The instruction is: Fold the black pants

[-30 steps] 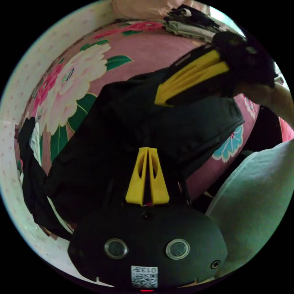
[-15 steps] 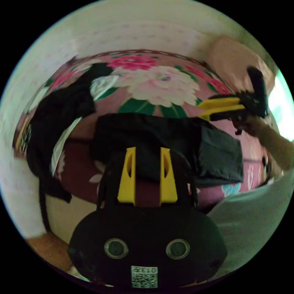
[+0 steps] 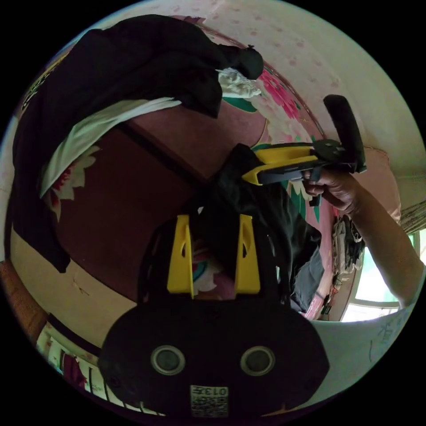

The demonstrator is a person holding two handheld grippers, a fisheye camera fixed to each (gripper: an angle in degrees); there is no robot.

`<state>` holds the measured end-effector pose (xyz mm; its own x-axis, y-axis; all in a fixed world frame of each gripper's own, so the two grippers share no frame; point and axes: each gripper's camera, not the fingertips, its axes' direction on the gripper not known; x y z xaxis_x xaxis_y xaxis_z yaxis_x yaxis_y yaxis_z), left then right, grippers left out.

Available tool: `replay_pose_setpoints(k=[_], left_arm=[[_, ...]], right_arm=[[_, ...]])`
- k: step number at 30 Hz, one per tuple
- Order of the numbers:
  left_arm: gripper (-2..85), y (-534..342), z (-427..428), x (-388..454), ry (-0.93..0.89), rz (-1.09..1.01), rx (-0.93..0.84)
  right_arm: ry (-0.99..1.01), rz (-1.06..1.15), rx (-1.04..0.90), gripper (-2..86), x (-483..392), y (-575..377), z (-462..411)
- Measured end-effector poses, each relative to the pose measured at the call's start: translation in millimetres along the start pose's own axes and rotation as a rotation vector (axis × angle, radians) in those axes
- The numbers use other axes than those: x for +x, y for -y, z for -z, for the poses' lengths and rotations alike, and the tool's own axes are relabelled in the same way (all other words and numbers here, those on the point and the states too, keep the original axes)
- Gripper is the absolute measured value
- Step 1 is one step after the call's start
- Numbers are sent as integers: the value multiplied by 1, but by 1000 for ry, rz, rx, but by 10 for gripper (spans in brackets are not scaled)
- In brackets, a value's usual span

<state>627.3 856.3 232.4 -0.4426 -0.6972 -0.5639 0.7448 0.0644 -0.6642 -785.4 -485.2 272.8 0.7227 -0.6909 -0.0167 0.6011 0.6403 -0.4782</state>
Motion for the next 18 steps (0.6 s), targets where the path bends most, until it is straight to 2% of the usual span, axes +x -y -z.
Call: replay_pose_setpoints(k=[2, 5, 8, 13, 18], left_arm=[[121, -7, 2, -4, 8, 10, 13], [77, -15, 10, 0, -57, -11, 19], [68, -28, 34, 23, -82, -87, 68], [67, -81, 91, 97, -161, -311, 214], [69, -145, 106, 211, -143, -638, 231]], right_arm=[[5, -47, -6, 118, 3, 2, -3], [-64, 54, -25, 77, -20, -4, -3], [-112, 104, 61, 67, -38, -32, 21], [-25, 200, 387, 65, -55, -165, 115], [-112, 255, 529, 66, -96, -331, 166]])
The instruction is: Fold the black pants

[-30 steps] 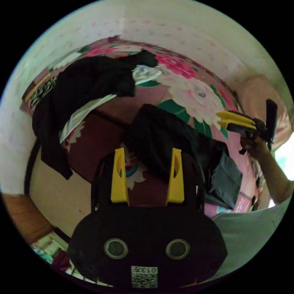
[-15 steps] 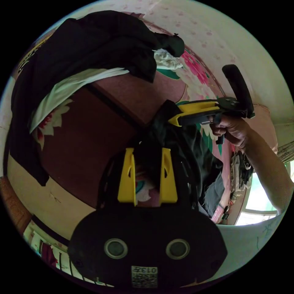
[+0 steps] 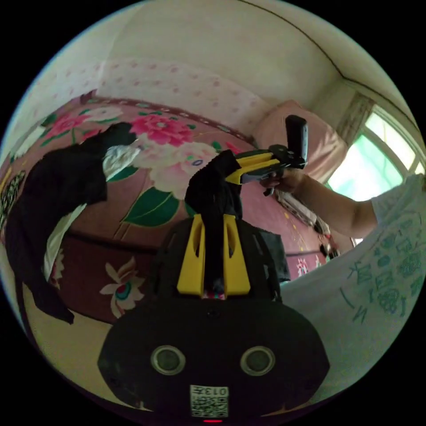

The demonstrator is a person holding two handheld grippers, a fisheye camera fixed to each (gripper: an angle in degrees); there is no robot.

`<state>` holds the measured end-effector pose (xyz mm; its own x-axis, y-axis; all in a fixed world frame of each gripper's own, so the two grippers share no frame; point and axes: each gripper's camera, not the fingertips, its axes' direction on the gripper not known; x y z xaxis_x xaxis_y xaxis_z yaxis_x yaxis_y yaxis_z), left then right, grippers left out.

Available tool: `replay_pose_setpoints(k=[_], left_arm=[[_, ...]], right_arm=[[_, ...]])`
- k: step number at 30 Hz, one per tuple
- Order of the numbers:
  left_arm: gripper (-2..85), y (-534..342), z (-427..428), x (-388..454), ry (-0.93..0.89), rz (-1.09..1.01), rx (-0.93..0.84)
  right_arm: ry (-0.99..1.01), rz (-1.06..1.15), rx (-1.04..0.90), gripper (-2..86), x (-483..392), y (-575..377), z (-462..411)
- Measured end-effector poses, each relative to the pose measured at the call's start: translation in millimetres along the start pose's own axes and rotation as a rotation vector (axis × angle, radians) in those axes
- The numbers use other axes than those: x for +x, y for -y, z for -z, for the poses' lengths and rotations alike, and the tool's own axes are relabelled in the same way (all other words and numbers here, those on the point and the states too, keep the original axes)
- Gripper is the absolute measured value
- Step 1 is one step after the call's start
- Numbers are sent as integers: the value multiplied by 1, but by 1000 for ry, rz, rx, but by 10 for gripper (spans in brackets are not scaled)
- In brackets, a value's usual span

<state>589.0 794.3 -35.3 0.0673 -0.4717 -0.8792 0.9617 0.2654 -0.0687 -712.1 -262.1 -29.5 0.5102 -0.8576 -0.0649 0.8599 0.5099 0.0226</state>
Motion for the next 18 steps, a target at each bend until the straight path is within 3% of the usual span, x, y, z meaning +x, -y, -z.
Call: replay_pose_setpoints(k=[7, 13, 18], left_arm=[[72, -4, -84, 193, 36, -450, -155], [81, -28, -184, 314, 66, -754, -325], [112, -45, -237, 384, 67, -938, -462]], right_arm=[[-241, -167, -102, 64, -94, -197, 80], [-391, -392, -241, 65, -132, -347, 62], [-444, -482, -335, 69, -147, -415, 56]])
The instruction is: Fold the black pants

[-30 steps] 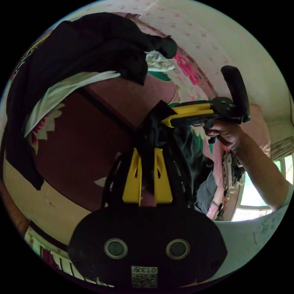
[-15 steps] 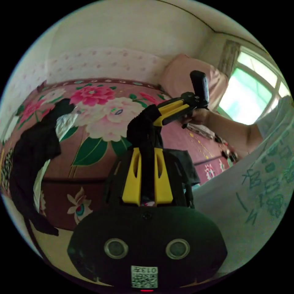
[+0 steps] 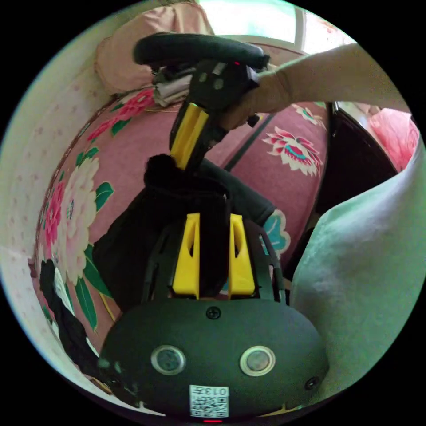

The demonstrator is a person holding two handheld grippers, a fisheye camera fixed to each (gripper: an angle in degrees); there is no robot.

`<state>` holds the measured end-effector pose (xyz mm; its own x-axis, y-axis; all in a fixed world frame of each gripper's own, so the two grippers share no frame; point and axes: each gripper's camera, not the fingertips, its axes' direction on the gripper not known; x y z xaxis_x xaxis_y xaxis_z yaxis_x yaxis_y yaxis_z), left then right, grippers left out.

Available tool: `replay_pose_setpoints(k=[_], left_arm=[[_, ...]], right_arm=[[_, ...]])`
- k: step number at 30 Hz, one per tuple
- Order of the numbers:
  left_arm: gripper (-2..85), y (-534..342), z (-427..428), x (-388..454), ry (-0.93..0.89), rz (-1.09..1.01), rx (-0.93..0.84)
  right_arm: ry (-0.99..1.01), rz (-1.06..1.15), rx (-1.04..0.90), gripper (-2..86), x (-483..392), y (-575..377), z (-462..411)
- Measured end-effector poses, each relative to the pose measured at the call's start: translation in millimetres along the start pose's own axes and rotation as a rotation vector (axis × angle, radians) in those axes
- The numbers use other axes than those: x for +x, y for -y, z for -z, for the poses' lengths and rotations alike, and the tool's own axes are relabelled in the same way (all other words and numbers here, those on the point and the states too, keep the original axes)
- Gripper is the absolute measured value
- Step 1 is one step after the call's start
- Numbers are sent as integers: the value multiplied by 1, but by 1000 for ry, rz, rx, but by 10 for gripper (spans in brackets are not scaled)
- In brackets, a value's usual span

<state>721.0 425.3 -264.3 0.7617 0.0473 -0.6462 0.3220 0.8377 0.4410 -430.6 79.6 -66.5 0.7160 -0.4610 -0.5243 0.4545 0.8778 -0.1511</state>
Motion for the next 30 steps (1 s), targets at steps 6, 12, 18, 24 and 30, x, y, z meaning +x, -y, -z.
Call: replay_pose_setpoints(k=[6, 12, 18, 24, 30], left_arm=[[117, 45, 41, 15, -227, -24, 124], [107, 48, 77, -47, 47, 339, 172], [112, 66, 30, -98, 45, 488, -127], [110, 121, 15, -90, -7, 392, -146], [92, 150, 42, -106, 58, 391, -129]], right_arm=[[180, -274, 56, 98, 54, -99, 44], [377, -565, 237, 180, 91, -155, 59], [463, -607, 56, 74, 90, -142, 10], [333, -623, 28, 64, 100, -182, 38], [336, -631, 55, 95, 112, -226, 60]])
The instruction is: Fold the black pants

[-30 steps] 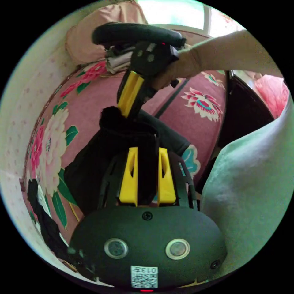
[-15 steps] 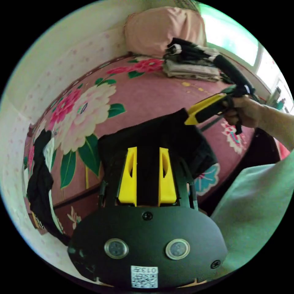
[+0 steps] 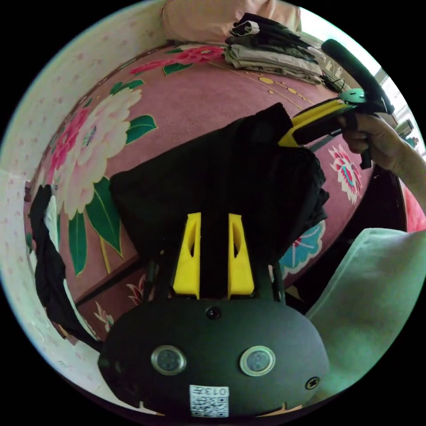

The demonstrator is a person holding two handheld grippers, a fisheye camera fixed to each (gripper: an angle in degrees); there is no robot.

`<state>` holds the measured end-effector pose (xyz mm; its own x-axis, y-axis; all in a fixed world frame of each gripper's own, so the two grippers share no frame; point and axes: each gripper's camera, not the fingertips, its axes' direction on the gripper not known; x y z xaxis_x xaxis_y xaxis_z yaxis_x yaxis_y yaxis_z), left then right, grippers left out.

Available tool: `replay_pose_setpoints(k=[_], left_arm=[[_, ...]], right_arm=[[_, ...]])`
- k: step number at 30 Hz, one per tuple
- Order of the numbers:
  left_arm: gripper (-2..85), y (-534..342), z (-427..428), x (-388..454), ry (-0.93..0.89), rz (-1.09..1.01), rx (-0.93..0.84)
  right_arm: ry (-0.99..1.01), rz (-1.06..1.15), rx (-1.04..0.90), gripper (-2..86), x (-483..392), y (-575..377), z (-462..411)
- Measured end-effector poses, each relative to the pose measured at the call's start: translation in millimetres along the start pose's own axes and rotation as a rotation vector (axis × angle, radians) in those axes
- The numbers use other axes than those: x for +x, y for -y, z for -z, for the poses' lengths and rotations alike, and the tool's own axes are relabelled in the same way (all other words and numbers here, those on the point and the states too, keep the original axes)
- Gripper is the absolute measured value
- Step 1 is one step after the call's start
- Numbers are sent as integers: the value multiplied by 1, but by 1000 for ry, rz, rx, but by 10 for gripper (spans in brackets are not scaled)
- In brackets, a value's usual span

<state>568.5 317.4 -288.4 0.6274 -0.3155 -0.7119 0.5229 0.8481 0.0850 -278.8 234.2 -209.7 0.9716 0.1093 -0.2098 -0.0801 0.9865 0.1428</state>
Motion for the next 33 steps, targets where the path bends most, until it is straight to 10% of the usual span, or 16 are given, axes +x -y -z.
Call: replay_pose_setpoints(k=[10, 20, 24, 33], left_arm=[[83, 47, 3, -30, 266, -155, -29], [30, 71, 18, -114, -40, -75, 36], [136, 54, 43, -189, -45, 201, 196], [175, 86, -15, -275, -424, 218, 55]], right_arm=[[-384, 317, 160, 49, -111, -79, 15], [-235, 54, 111, 18, -55, -100, 22], [-284, -106, 336, 113, -26, -122, 78], [-141, -283, 186, 162, 67, -106, 33]])
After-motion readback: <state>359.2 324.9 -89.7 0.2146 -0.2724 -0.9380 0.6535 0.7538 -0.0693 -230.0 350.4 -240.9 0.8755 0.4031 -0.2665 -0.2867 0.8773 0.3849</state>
